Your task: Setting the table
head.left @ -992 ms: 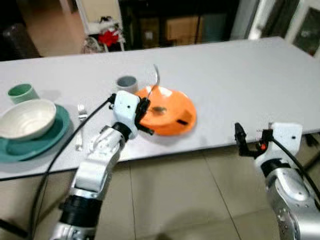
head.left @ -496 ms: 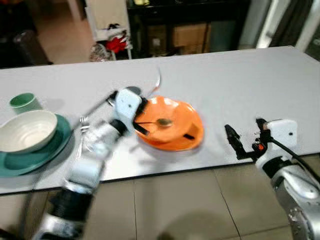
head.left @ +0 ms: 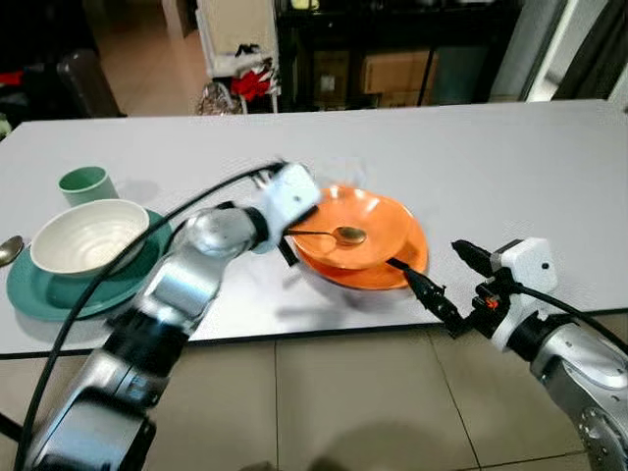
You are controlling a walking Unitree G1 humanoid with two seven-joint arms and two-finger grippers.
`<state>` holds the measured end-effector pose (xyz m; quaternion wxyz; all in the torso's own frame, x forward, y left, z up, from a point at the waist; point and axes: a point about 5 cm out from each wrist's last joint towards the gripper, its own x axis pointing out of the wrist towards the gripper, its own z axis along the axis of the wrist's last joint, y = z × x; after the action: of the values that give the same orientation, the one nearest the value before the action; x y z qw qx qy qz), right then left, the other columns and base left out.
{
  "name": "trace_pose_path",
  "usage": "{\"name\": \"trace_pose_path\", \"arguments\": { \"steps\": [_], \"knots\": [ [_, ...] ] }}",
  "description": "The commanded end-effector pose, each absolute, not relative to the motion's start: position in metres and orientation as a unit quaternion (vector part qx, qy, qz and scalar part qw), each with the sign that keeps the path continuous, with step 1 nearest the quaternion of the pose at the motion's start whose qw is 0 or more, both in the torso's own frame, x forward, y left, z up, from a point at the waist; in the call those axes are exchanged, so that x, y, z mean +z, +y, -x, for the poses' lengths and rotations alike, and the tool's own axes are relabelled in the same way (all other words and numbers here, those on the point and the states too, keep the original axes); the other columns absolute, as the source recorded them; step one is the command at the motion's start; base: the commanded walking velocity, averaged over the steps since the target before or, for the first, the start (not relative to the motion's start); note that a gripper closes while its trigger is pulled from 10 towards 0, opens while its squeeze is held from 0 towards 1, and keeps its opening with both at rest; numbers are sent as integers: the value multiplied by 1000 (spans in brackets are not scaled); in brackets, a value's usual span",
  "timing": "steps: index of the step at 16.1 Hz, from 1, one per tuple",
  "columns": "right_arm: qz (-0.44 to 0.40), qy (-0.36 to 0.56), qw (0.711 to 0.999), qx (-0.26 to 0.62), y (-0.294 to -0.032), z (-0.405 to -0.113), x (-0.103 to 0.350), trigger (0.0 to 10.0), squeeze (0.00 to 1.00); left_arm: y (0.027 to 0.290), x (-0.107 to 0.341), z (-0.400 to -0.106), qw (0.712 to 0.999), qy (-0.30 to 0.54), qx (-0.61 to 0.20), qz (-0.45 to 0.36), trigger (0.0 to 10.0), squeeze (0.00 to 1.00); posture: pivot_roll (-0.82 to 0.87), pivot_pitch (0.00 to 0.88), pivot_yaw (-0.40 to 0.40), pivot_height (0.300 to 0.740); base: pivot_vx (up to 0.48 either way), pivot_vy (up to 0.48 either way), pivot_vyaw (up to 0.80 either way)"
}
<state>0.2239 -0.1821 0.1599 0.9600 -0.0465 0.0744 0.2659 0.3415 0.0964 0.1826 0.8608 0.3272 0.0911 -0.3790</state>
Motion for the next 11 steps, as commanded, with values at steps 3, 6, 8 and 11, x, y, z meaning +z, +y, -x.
{"name": "trace_pose_path", "arguments": {
  "steps": [3, 6, 8, 11],
  "knots": [
    [49, 80, 950, 297, -177, -220, 162, 10000, 0, 85, 177, -355, 823, 150, -394, -381, 10000, 0, -54, 0, 49, 740, 0, 0, 0],
    [55, 85, 944, 315, -174, -215, 160, 10000, 0, 83, 174, -369, 821, 182, -364, -401, 10000, 0, -63, 0, 62, 740, 0, 0, 0],
    [56, 87, 943, 316, -174, -213, 159, 10000, 0, 83, 174, -372, 815, 193, -362, -410, 10000, 0, -64, 0, 66, 740, 0, 0, 0],
    [60, 89, 942, 318, -173, -212, 158, 10000, 0, 83, 172, -381, 805, 210, -340, -438, 10000, 0, -67, 0, 75, 740, 0, 0, 0]
  ]
}}
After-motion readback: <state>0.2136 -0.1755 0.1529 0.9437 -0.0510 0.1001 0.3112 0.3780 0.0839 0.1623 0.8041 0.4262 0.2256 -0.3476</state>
